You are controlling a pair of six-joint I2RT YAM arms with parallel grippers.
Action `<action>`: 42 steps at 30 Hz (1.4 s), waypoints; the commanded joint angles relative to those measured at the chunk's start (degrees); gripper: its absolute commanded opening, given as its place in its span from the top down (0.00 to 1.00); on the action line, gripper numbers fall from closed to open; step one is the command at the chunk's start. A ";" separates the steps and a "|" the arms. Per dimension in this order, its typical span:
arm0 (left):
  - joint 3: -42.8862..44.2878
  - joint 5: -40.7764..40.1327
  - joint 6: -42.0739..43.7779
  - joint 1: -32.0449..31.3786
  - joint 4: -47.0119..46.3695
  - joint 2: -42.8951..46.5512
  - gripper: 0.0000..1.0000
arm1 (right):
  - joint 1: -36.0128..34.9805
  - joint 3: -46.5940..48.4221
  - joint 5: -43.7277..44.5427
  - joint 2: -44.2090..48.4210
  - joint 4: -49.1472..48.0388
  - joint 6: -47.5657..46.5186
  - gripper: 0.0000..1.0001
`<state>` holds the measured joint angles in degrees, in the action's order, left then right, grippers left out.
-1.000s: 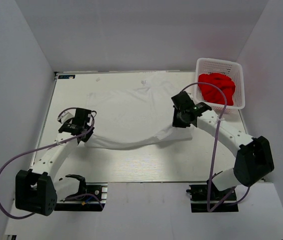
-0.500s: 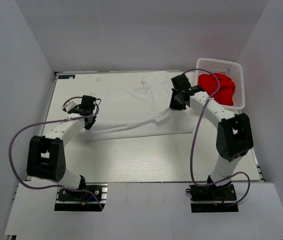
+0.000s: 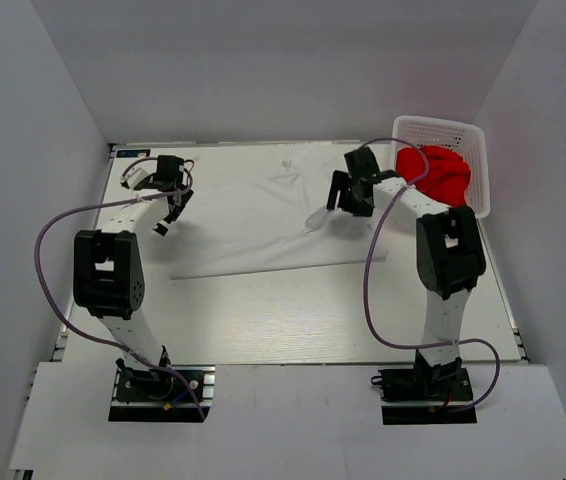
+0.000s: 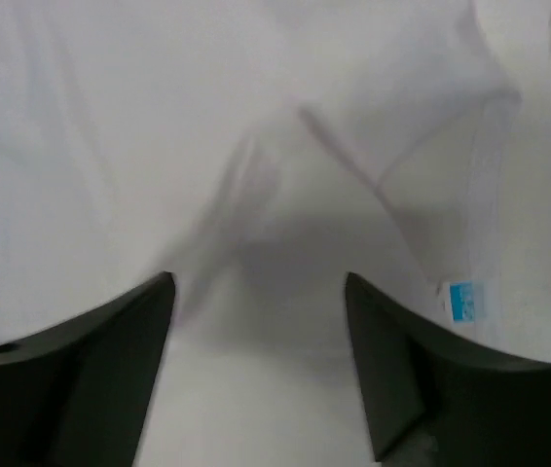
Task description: Fold and stack the t-shirts
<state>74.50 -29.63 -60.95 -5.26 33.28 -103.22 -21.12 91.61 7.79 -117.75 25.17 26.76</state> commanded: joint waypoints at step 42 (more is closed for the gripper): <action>-40.92 14.96 12.52 -1.51 -9.10 31.56 0.00 | -9.02 -49.87 -5.77 35.13 -11.37 5.84 0.10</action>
<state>36.34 -11.68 -46.72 -6.87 19.35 -77.17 -29.34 42.44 0.49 -84.66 10.22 31.03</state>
